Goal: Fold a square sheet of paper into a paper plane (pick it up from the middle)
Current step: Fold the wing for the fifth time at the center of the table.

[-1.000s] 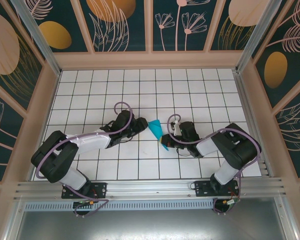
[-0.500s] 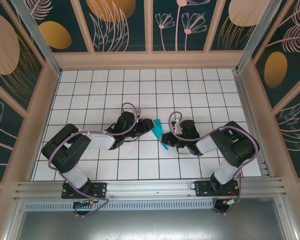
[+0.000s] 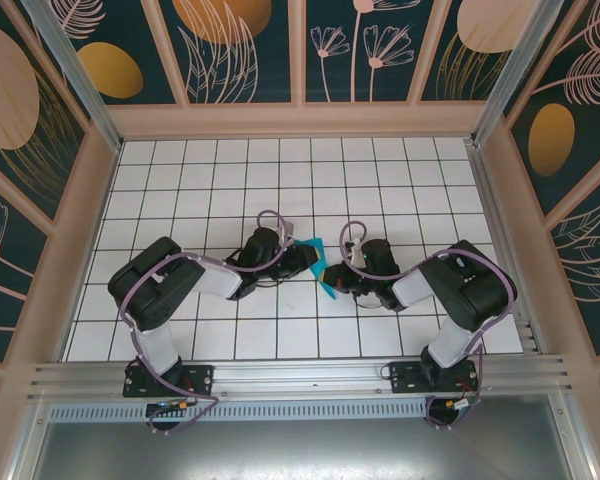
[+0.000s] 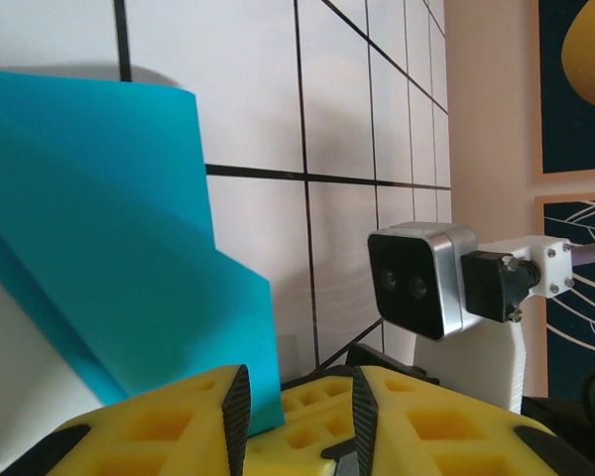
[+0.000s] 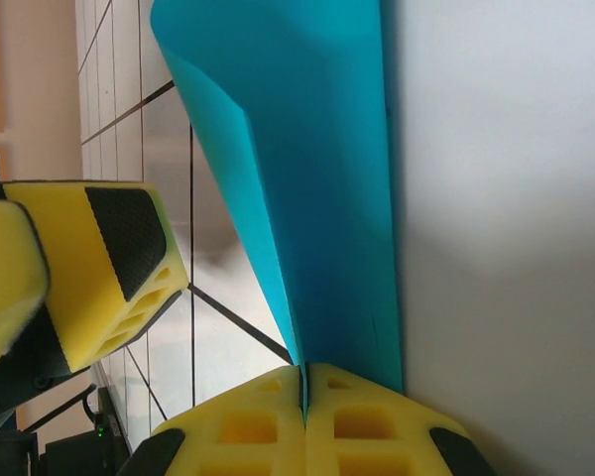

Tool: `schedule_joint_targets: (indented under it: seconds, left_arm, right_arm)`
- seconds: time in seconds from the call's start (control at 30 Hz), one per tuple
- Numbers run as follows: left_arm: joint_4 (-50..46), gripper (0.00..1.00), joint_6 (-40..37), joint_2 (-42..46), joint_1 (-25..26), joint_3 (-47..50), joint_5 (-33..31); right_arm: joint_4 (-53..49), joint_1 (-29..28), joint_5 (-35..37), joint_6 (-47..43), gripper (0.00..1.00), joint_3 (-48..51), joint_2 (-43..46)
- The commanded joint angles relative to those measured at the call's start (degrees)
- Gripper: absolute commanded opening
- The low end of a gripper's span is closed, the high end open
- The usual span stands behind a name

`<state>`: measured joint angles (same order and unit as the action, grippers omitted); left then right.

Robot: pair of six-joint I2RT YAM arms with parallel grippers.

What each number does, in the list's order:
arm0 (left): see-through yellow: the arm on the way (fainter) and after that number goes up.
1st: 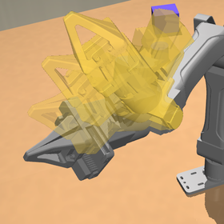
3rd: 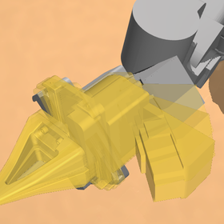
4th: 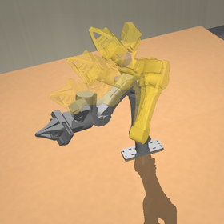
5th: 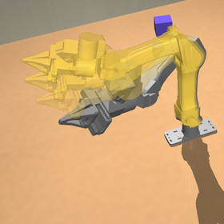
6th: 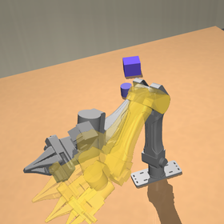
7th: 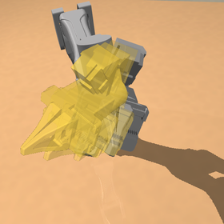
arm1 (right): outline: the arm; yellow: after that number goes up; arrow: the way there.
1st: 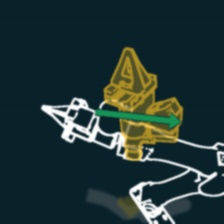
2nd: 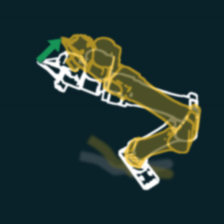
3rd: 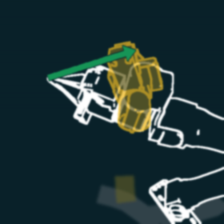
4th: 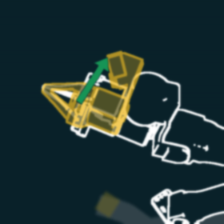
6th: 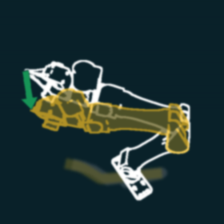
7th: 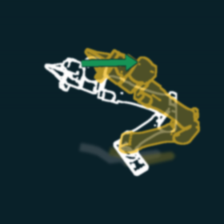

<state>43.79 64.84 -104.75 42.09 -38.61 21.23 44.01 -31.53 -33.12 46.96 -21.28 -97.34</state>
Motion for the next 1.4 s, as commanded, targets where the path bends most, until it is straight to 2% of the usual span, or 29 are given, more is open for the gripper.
schedule_joint_targets:
  seconds: [0.0,0.33,0.5,0.73,0.83,0.97,1.2,1.37]
  left_arm:
    - [2.86,0.36,-0.15,-1.48,0.29,-1.53,1.48]
    - [3.14,0.37,-0.61,-4.69,0.36,-3.48,3.05]
    - [4.01,0.39,-0.98,-2.44,0.34,-2.38,2.35]
    - [2.44,0.45,-2.44,8.36,0.3,3.02,-7.44]
    - [1.1,0.45,-2.44,9.88,0.28,3.4,-8.98]
    - [1.46,0.45,-2.35,8.58,0.28,2.73,-7.33]
    - [6.08,0.43,-1.3,1.09,0.53,-0.43,-0.08]
    - [6.66,0.43,-1.42,-2.56,0.96,-2.72,1.67]
  right_arm:
    - [-4.7,-0.12,3.95,0.2,0.01,-0.21,-3.94]
    - [-3.14,-0.16,4.1,2.93,0.02,0.53,-4.59]
    - [-2.72,-0.19,3.88,4.18,0.02,0.71,-5.01]
    - [-1.06,-0.11,3.52,6.13,0.02,1.44,-4.45]
    - [0.22,-0.16,2.63,7.04,0.02,1.85,-4.15]
    - [0.04,-0.14,3.02,7.23,0.02,2.1,-3.8]
    - [-0.15,-0.16,3.59,8.42,0.02,2.54,-4.43]
    - [0.21,-0.12,3.4,8.53,0.02,2.6,-4.69]
